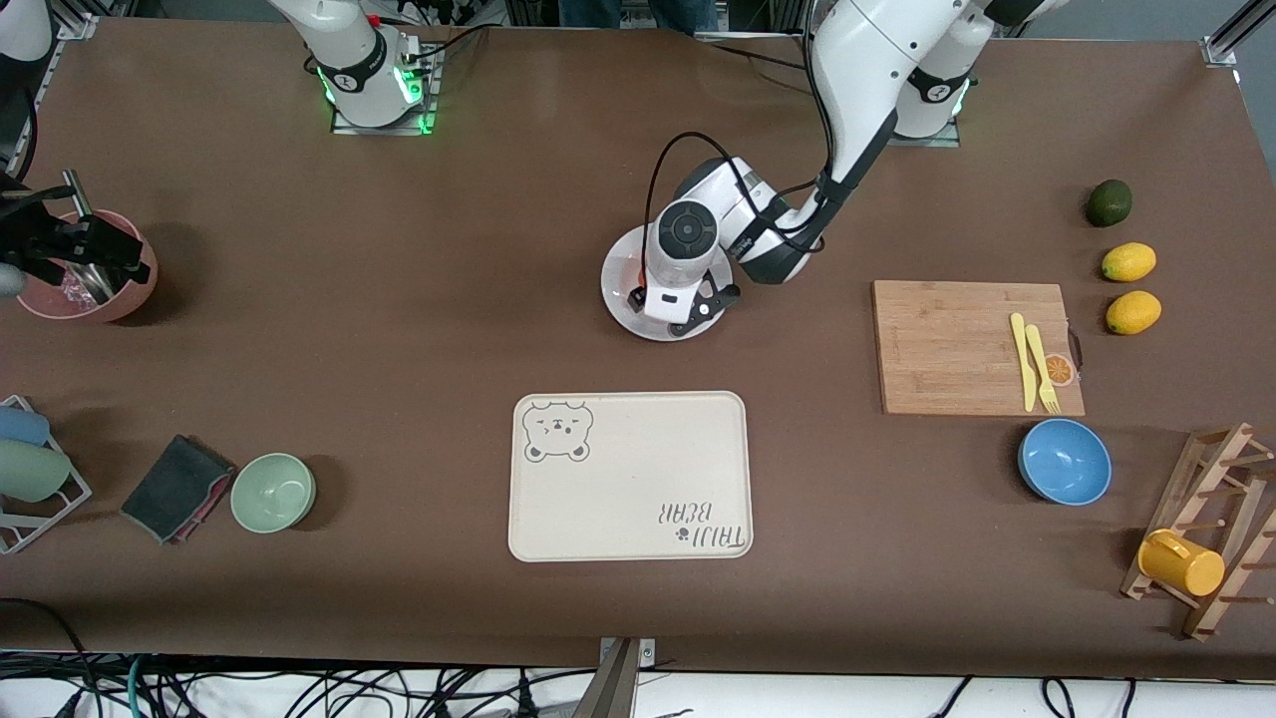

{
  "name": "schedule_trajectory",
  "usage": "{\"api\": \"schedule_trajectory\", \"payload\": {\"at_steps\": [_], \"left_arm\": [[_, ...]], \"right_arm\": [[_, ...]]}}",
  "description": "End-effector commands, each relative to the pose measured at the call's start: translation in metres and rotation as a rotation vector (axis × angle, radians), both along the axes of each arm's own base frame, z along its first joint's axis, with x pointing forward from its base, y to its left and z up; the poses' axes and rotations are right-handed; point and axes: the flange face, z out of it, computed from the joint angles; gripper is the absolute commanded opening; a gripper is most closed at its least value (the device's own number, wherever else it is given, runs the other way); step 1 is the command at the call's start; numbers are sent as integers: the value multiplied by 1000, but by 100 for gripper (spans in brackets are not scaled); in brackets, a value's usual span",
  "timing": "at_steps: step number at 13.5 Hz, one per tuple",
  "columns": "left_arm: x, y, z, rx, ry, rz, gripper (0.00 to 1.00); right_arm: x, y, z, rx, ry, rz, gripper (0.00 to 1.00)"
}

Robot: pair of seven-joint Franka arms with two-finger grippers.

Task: Place orange and plate with both arms
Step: 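Lower the orange onto the plate and open the left gripper, then retract the left gripper while the right gripper reaches toward the plate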

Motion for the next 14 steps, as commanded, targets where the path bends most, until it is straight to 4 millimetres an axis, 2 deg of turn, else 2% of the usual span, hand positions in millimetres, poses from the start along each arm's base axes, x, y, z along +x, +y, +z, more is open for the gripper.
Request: {"api": "schedule_trajectory", "payload": {"at_steps": [1,3,4,8,10,12,14], "left_arm": [[41,15,36,57,13,35,100],[79,42,64,86,26,80,100],[97,65,70,103,32,101,100],[152,160,72,83,17,19,100],[176,213,73,59,15,-10,100],[191,271,85,56,33,-77,100],[202,323,93,43,36,-151,100]], "right_arm": [[-3,0,3,-11,0,16,100],[-2,1,3,-11,0,18,100],[-3,0,3,-11,0,16,100],[-2,1,3,-11,0,9,100],[-2,0,1,-10,3,1,100],[-1,-1,-4,-5,13,-3,100],[0,0,-23,6,82,-7,100]]}}
